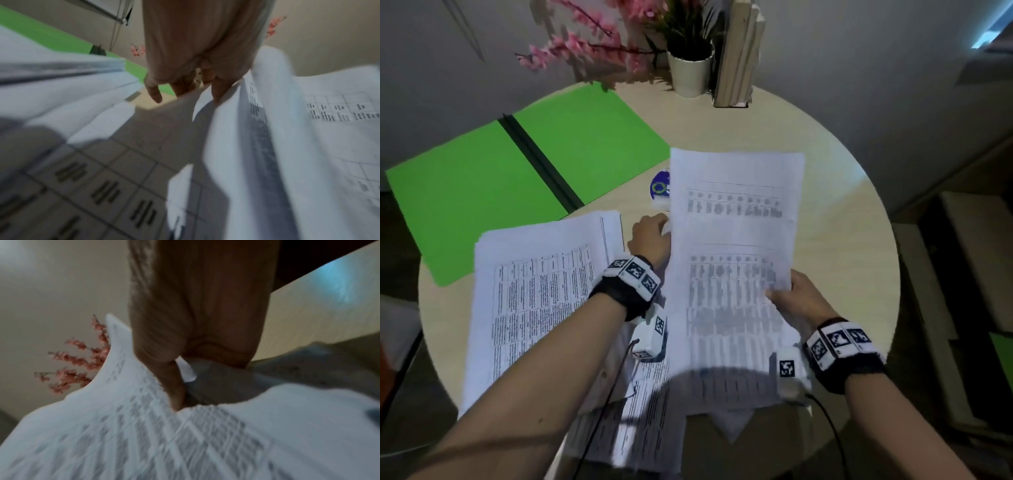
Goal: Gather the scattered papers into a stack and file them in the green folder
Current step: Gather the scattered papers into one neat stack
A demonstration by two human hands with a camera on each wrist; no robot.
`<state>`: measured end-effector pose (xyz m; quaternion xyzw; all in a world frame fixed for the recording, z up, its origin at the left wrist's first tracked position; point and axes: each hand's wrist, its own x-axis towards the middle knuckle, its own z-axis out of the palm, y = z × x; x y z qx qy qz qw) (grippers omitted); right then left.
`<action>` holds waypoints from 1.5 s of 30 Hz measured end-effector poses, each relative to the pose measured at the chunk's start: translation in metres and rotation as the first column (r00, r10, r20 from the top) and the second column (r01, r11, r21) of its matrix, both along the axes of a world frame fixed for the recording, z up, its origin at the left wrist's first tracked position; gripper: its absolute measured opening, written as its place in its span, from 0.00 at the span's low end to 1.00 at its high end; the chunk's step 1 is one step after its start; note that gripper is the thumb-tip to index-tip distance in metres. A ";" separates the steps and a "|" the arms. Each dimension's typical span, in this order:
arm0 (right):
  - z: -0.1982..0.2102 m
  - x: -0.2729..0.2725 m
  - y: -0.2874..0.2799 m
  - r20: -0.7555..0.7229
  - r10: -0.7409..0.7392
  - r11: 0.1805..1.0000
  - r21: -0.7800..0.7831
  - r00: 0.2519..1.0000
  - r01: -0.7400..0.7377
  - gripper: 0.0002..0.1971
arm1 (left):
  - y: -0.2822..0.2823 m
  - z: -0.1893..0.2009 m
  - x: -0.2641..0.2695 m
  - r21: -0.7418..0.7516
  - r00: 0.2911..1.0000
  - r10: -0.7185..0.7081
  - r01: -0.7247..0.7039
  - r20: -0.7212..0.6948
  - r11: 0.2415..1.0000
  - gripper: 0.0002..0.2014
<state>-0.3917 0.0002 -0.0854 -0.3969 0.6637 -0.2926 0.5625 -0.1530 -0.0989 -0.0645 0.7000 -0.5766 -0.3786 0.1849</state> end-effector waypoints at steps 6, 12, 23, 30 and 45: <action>0.012 -0.024 -0.012 -0.449 -0.321 0.946 -0.186 0.834 0.264 0.02 | 0.041 0.006 -0.012 0.261 0.838 -0.350 0.258 0.418 0.930 0.42; 0.017 -0.041 -0.021 -0.485 -0.494 0.869 -0.310 0.721 0.387 0.12 | 0.075 -0.015 -0.048 0.469 0.456 -0.592 0.362 0.665 0.806 0.48; 0.008 -0.046 0.011 -0.330 -0.482 0.875 -0.146 0.811 0.461 0.02 | 0.007 0.040 -0.021 0.069 0.998 0.032 -0.036 0.054 0.997 0.13; 0.003 -0.013 0.009 -0.323 -0.335 0.942 -0.126 0.885 0.310 0.03 | 0.027 0.043 -0.068 0.170 0.925 -0.042 0.115 -0.379 0.979 0.14; 0.008 0.060 0.007 -0.384 -0.174 0.982 -0.136 0.907 0.131 0.15 | 0.047 -0.004 -0.029 0.351 0.998 0.053 -0.040 -0.028 0.936 0.41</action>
